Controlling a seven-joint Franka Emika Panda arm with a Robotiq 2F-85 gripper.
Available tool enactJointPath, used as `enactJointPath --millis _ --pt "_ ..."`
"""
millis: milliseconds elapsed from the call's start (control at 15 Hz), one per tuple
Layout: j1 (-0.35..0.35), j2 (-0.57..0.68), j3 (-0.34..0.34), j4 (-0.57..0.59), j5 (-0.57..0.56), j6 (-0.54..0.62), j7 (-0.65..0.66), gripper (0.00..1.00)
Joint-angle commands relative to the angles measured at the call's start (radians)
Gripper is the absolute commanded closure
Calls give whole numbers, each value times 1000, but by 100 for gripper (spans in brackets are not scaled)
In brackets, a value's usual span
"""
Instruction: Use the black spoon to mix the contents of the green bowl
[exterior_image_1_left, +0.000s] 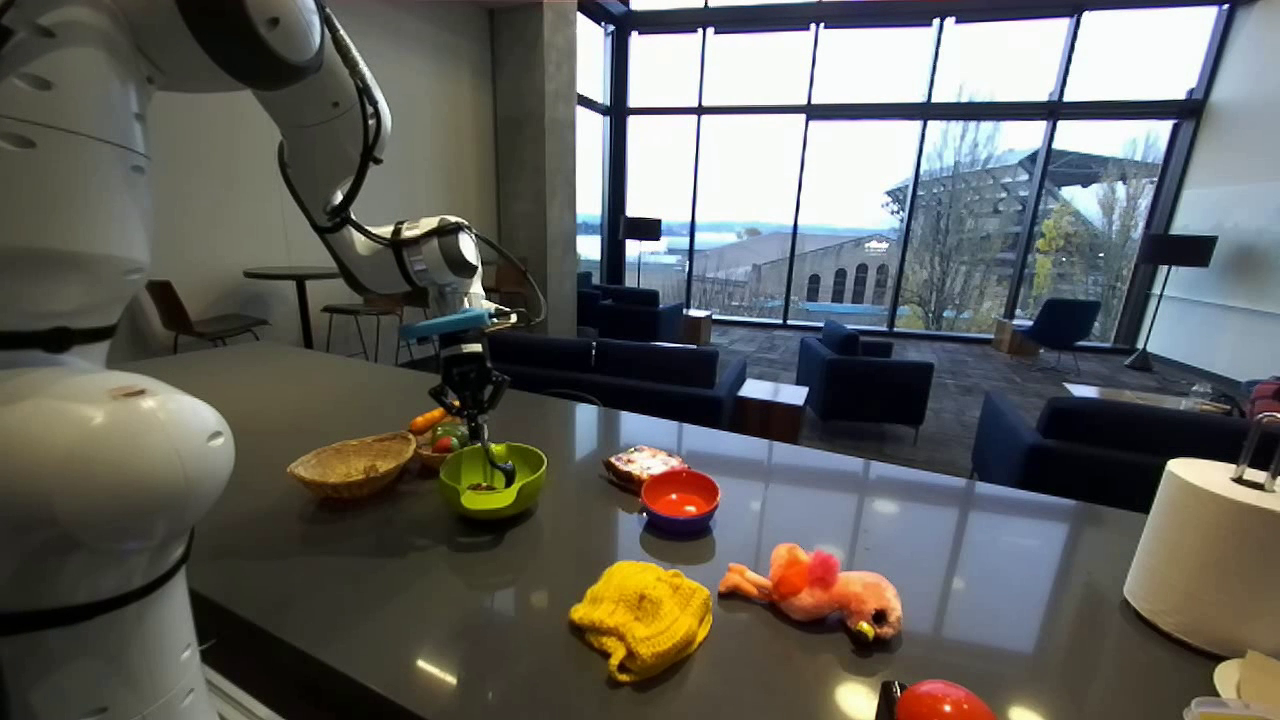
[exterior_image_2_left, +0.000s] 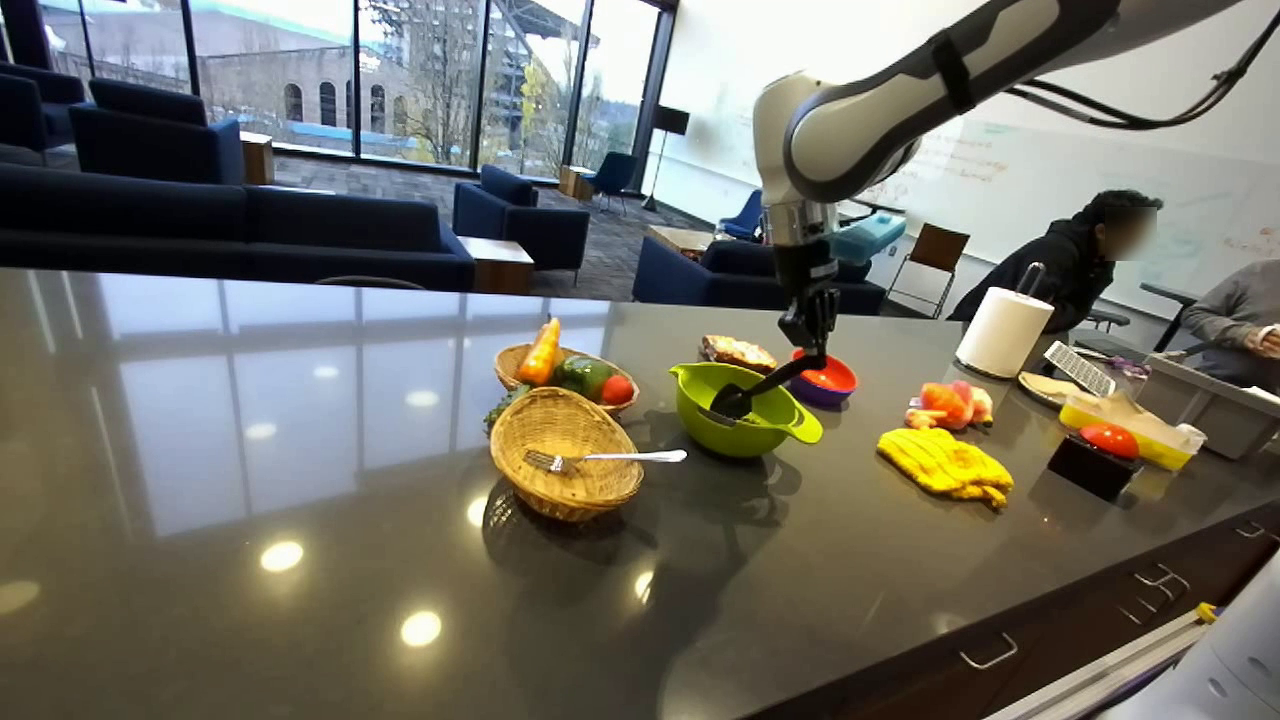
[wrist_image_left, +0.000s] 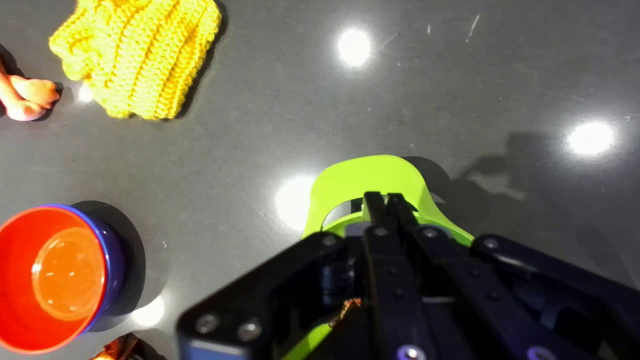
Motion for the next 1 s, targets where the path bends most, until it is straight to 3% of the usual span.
enactJointPath --millis 0,867,933 --pt "-4 -36 -2 -19 7 18 21 99" --pt "-26 -25 -13 -53 83 44 33 99" --pt "-26 -25 -13 -54 87 46 34 85"
